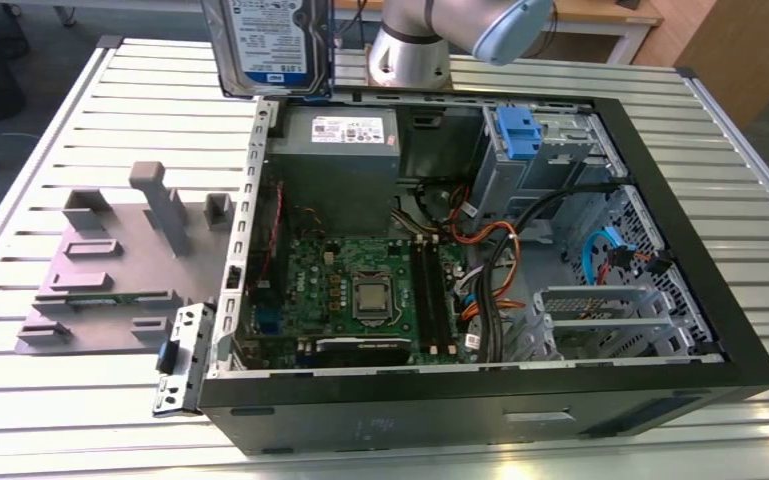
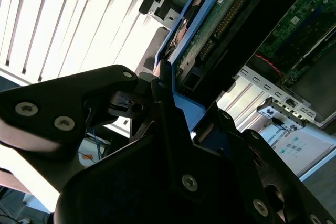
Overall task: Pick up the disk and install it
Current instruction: 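Pick up the disk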
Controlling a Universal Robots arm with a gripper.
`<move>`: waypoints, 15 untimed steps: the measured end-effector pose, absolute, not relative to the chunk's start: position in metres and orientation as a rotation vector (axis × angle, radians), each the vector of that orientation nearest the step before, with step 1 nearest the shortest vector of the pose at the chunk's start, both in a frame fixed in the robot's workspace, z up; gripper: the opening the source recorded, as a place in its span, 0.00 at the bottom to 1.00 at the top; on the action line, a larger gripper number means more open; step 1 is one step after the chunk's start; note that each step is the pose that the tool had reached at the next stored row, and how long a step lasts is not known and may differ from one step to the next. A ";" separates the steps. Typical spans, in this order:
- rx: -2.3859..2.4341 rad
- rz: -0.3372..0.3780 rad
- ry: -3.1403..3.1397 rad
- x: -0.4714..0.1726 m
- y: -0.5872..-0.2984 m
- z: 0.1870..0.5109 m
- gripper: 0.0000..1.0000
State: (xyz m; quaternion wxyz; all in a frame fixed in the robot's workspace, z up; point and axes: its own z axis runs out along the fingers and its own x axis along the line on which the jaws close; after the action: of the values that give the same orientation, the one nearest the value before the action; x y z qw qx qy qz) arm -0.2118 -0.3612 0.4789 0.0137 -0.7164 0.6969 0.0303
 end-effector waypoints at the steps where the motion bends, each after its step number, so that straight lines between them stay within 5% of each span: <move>1: -2.231 0.094 2.170 -0.211 -0.361 0.479 0.37; 15: -2.231 0.094 2.171 -0.207 -0.361 0.479 0.37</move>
State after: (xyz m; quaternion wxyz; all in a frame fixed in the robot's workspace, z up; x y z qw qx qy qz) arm -0.2073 -0.3612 0.4789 0.0137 -0.7164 0.6969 0.0303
